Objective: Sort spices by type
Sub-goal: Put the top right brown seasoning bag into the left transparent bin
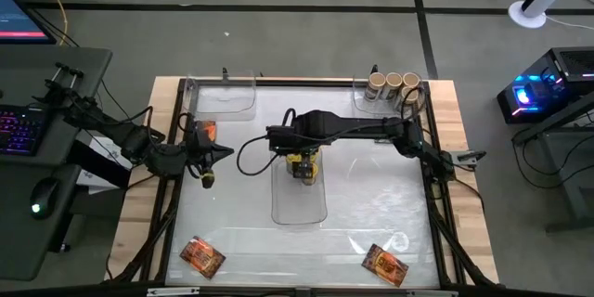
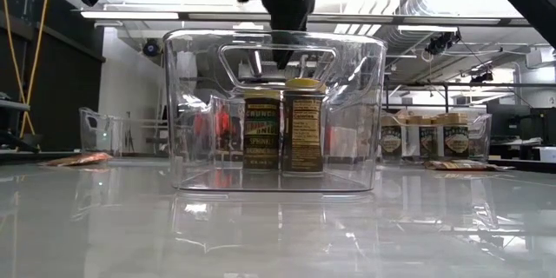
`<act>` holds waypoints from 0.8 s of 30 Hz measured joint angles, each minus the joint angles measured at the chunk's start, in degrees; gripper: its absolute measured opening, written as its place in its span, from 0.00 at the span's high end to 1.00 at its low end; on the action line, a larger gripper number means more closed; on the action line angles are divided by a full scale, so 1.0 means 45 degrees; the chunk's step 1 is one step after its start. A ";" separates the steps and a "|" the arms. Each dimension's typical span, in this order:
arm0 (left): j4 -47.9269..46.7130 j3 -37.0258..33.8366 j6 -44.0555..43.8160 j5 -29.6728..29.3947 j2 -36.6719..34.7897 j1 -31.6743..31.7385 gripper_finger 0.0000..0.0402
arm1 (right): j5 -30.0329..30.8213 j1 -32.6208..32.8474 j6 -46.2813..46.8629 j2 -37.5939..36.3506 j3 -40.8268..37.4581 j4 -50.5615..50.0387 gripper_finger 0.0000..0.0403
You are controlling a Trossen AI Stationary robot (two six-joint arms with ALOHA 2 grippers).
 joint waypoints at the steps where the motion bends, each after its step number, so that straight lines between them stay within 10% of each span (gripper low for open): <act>1: 0.0058 0.0000 -0.0004 -0.0127 -0.0007 0.0002 1.00 | 0.0071 0.0008 -0.0008 -0.0106 0.0000 -0.0026 0.13; 8: 0.2197 0.0002 -0.2011 -0.0168 -0.0002 0.0897 1.00 | 0.0190 -0.0024 0.0549 -0.1030 0.0000 -0.0404 0.13; 14: 0.1782 0.0671 -0.2074 0.2628 0.0178 0.3051 1.00 | 0.0920 -0.0134 0.1406 -0.2275 -0.0851 -0.1134 0.13; 20: -0.0076 0.1151 -0.1668 0.4436 0.0313 0.4624 1.00 | 0.1498 -0.0272 0.3711 -0.5844 -0.5995 -0.0718 0.13; 24: -0.0132 0.1151 -0.1663 0.4776 0.0301 0.4847 1.00 | 0.1808 -0.0235 0.9091 -0.9550 -1.1208 0.0416 0.13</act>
